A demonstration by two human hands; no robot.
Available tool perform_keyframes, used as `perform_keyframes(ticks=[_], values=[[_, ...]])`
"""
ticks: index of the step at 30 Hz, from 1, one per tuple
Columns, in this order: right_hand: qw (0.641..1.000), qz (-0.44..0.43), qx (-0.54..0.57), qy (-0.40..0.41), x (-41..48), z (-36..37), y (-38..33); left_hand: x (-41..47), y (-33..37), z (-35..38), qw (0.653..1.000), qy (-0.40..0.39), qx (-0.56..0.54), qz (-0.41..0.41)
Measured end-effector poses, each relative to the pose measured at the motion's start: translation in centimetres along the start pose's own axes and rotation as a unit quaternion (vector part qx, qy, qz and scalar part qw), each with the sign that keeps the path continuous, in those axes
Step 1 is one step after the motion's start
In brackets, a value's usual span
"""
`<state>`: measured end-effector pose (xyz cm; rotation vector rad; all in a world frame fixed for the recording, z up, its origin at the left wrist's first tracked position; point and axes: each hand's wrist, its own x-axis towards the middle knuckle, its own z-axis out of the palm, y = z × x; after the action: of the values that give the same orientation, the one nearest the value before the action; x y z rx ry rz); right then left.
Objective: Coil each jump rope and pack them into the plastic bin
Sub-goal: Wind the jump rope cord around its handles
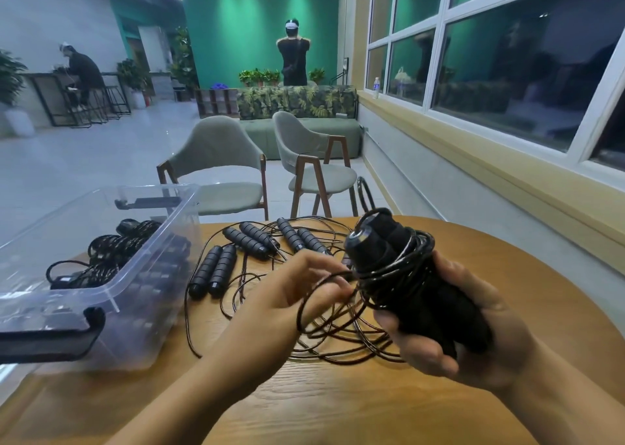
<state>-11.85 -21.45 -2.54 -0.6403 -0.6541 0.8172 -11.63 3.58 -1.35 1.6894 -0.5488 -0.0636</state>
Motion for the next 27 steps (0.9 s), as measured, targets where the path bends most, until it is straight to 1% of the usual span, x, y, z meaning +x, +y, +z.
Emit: perform_keyframes(ticks=[1, 2, 3, 4, 6, 7, 9, 11, 13, 15, 17, 20, 21, 22, 23, 25, 27], values=[[1.0, -0.004, 0.006, -0.002, 0.0, 0.0, -0.1, 0.4, 0.1, 0.0, 0.996, -0.003, -0.085, -0.038], [1.0, -0.009, 0.013, -0.004, -0.1, -0.1, -0.3, 0.7, 0.2, 0.0, 0.982, -0.008, -0.169, -0.079], [1.0, -0.013, 0.019, -0.006, -0.2, -0.1, -0.4, 1.0, 0.4, 0.0, 0.966, -0.017, -0.232, -0.113], [1.0, -0.017, 0.023, -0.009, -0.3, -0.2, -0.5, 1.0, 0.4, -0.2, 0.954, -0.031, -0.266, -0.133], [0.999, -0.023, 0.027, -0.011, -0.3, -0.1, -0.7, 0.7, 0.4, -0.3, 0.942, -0.074, -0.298, -0.134], [0.999, -0.024, 0.027, -0.012, -0.3, -0.1, -0.7, 0.5, 0.2, -0.4, 0.941, -0.081, -0.302, -0.129], [0.999, -0.024, 0.028, -0.013, -0.3, 0.0, -0.6, 0.4, 0.0, -0.3, 0.952, -0.052, -0.277, -0.12], [0.999, -0.022, 0.027, -0.012, -0.3, 0.0, -0.5, 0.6, 0.0, -0.2, 0.969, -0.011, -0.226, -0.105], [0.999, -0.022, 0.026, -0.012, -0.3, 0.0, -0.5, 0.7, -0.1, -0.2, 0.97, 0.036, -0.214, -0.106], [0.999, -0.022, 0.028, -0.011, -0.2, 0.0, -0.4, 0.8, -0.3, -0.5, 0.959, 0.067, -0.252, -0.113], [0.999, -0.02, 0.027, -0.01, -0.2, 0.0, -0.4, 0.9, -0.3, -0.9, 0.942, 0.07, -0.307, -0.12], [0.999, -0.017, 0.032, -0.008, -0.1, -0.1, -0.4, 0.8, 0.1, -1.3, 0.893, 0.066, -0.43, -0.115], [0.999, -0.016, 0.036, -0.007, -0.1, -0.1, -0.3, 0.8, 0.2, -1.4, 0.883, 0.06, -0.453, -0.107], [0.999, -0.015, 0.04, -0.008, 0.0, -0.1, -0.2, 0.8, 0.3, -1.5, 0.884, 0.054, -0.454, -0.098], [0.999, -0.012, 0.043, -0.009, 0.1, -0.1, -0.2, 0.8, 0.4, -1.7, 0.895, 0.049, -0.433, -0.09], [0.999, -0.01, 0.046, -0.012, 0.2, -0.1, 0.0, 0.9, 0.4, -1.9, 0.935, 0.046, -0.343, -0.08], [0.999, -0.009, 0.048, -0.016, 0.3, -0.1, 0.1, 0.9, 0.4, -1.9, 0.968, 0.071, -0.228, -0.071]])
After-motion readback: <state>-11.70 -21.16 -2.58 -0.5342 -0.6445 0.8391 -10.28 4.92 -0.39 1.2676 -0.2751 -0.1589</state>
